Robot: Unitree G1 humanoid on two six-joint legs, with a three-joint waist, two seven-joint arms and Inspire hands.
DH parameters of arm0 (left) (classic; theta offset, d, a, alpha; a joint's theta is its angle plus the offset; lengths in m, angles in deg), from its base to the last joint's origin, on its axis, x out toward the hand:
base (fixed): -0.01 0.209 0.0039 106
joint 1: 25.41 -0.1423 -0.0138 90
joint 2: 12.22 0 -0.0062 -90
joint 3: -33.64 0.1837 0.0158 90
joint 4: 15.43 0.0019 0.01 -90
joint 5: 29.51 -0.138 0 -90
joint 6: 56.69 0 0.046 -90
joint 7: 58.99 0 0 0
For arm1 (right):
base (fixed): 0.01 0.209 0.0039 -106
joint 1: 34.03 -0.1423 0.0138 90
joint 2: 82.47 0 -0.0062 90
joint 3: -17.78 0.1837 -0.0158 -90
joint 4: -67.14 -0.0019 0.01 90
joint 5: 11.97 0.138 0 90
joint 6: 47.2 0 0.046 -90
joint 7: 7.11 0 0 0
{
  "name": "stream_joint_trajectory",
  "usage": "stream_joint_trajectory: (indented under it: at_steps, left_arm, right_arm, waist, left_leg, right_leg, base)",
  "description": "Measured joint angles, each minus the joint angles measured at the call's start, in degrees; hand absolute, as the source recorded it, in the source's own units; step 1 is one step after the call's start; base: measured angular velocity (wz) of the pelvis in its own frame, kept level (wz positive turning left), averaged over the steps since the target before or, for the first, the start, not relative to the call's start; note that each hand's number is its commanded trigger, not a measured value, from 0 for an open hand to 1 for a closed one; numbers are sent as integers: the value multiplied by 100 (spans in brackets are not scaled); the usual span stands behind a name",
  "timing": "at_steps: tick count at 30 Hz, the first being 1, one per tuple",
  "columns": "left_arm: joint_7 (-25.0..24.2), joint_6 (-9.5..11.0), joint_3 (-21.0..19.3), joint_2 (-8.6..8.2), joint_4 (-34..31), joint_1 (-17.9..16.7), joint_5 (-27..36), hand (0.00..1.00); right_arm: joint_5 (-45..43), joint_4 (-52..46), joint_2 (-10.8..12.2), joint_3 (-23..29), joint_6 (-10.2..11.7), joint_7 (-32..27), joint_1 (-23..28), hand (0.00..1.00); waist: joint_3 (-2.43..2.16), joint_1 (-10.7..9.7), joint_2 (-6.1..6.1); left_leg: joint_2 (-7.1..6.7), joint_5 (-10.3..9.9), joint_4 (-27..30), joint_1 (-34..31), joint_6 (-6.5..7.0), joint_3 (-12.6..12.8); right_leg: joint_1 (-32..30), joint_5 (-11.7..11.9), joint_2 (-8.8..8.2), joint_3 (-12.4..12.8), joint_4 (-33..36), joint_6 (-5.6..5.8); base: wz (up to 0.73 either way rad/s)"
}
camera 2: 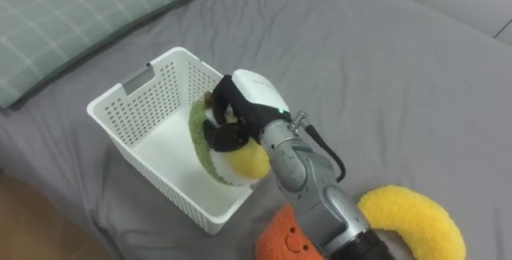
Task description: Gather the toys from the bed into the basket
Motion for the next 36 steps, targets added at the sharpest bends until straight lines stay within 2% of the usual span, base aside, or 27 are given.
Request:
stream_joint_trajectory:
  at_steps: [4, 10, 15, 16, 17, 20, 22, 26, 28, 32, 36]
  left_arm:
    - [-7, 12, 1, 3, -3, 88, 1, 0]
    - [3, 0, 95, 12, -7, 28, 0, 0]
    - [18, 0, 95, 35, -7, 24, -2, 0]
    - [19, 1, 95, 35, -8, 25, -2, 0]
    - [19, 4, 91, 33, -10, 25, -2, 0]
    - [22, 28, 85, 30, -10, 22, -2, 0]
    - [19, 39, 18, -9, -9, 10, -2, 0]
    - [-6, 41, -43, -30, 13, -4, -8, 0]
    - [-7, 42, -138, -31, 38, -34, -6, 0]
    - [3, 37, -373, -21, 130, -58, -6, 0]
    - [2, 36, -403, -32, 133, -187, -2, 0]
  right_arm:
    - [30, 10, 0, -8, 0, 5, 0, 0]
    - [76, 62, -3, -8, -2, 5, 0, 0]
    - [92, 62, -1, -6, -2, 5, 0, 0]
    - [91, 62, -2, -5, 1, 5, 0, 0]
    - [92, 62, -5, 1, 7, 5, 0, 0]
    - [119, 65, -44, 71, 96, -50, 0, 0]
    - [122, 84, -50, 174, 160, -109, 0, 0]
    - [80, 138, -118, 475, 223, -192, 2, 0]
    - [78, 136, -248, 687, 240, -232, 2, 0]
    - [89, 135, -328, 1085, 325, -446, 3, 0]
    - [418, 134, -325, 1470, 362, -677, 5, 0]
  waist:
    - [12, 103, 18]
    - [12, 103, 18]
    - [-12, 100, -16]
    - [-3, 96, 4]
    - [-19, 94, -19]
    - [-15, 89, -7]
    - [7, 28, 29]
    - [8, -67, 79]
    - [-11, -112, 81]
    - [-38, -236, 63]
    - [-68, -509, 142]
  left_leg:
    - [0, 10, -13, 10, 4, 10]
    - [-4, 21, -14, 0, 3, -4]
    - [-4, 22, -14, 8, 2, 1]
    - [-3, 22, -9, 10, 2, 4]
    - [-3, 22, -8, 13, 2, 6]
    - [-1, 37, -7, 38, 2, 21]
    - [0, 36, -10, 98, 3, 28]
    - [4, 33, -8, 124, 5, 59]
    - [16, 29, -8, 140, 11, 115]
    - [27, 29, -38, 217, 16, 200]
    - [37, 19, -117, 382, 32, 305]
  right_leg:
    - [-3, 1, 4, 28, -1, 2]
    - [-1, 2, -2, 8, 1, 4]
    - [-1, 2, -1, 24, 3, 3]
    - [0, 3, 5, 32, 2, 3]
    - [0, 3, 8, 37, 3, 3]
    - [6, 7, 15, 110, 2, 5]
    - [62, 10, 17, 110, -3, 7]
    - [88, 14, 3, 122, 0, 9]
    - [82, 20, -4, 148, 10, 3]
    - [85, 22, -1, 230, 17, 5]
    - [198, 30, -2, 315, 9, 20]
  base:
    - [0]
    - [1]
    - [0]
    - [0]
    - [-3]
    - [-2]
    - [0]
    - [-3]
    - [-10]
    - [-10]
    - [-13]
